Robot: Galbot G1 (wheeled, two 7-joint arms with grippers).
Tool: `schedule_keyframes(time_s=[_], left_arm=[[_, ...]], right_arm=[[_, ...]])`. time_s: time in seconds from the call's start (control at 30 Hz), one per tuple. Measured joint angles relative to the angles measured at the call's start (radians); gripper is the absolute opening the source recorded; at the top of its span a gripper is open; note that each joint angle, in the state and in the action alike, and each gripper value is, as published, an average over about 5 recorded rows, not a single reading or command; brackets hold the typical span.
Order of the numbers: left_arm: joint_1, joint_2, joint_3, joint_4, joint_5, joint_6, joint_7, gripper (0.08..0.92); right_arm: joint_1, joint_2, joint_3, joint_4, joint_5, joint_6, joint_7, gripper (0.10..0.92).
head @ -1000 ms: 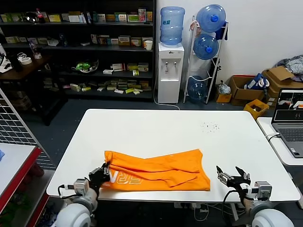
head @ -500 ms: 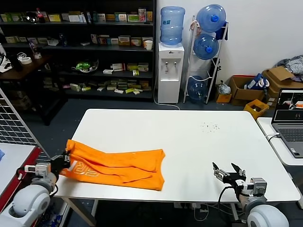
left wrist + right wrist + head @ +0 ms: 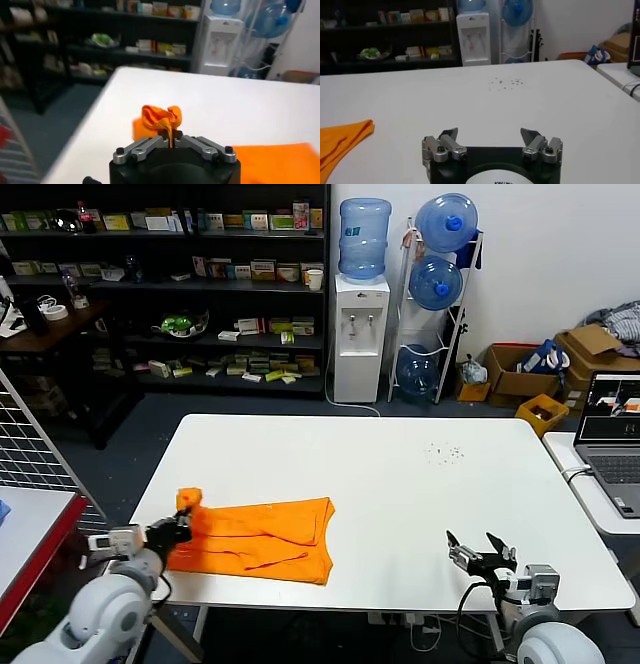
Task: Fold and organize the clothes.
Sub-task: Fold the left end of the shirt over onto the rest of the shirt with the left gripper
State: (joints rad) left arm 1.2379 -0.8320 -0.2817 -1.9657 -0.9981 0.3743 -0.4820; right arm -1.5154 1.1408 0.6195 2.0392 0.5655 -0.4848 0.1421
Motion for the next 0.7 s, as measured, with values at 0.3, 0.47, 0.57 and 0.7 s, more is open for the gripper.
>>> schedule_keyframes(time_s=[0.3,0.47,0.57,0.7], left_arm=[[-0.128,-0.193,0.177,-0.009,-0.043,0.042,-0.107,0.115],[-0.176,-0.285,0.249,0.013,-0.033,0.050,-0.131,0.115],[-0.191,-0.327,0.277,0.030,-0.017,0.054,-0.136,0.115],[-0.202,-0.362,0.295,0.053,0.016,0.060,-0.134,0.166]], right_arm=[[-0.018,0.016,0.010,0.002,-0.011,0.002,0.000,0.823],[-0.017,0.017,0.012,-0.001,-0.010,0.003,0.000,0.823],[-0.016,0.017,0.011,-0.003,-0.008,0.003,-0.001,0.823],[-0.014,0.017,0.008,-0.006,-0.007,0.004,-0.002,0.823]])
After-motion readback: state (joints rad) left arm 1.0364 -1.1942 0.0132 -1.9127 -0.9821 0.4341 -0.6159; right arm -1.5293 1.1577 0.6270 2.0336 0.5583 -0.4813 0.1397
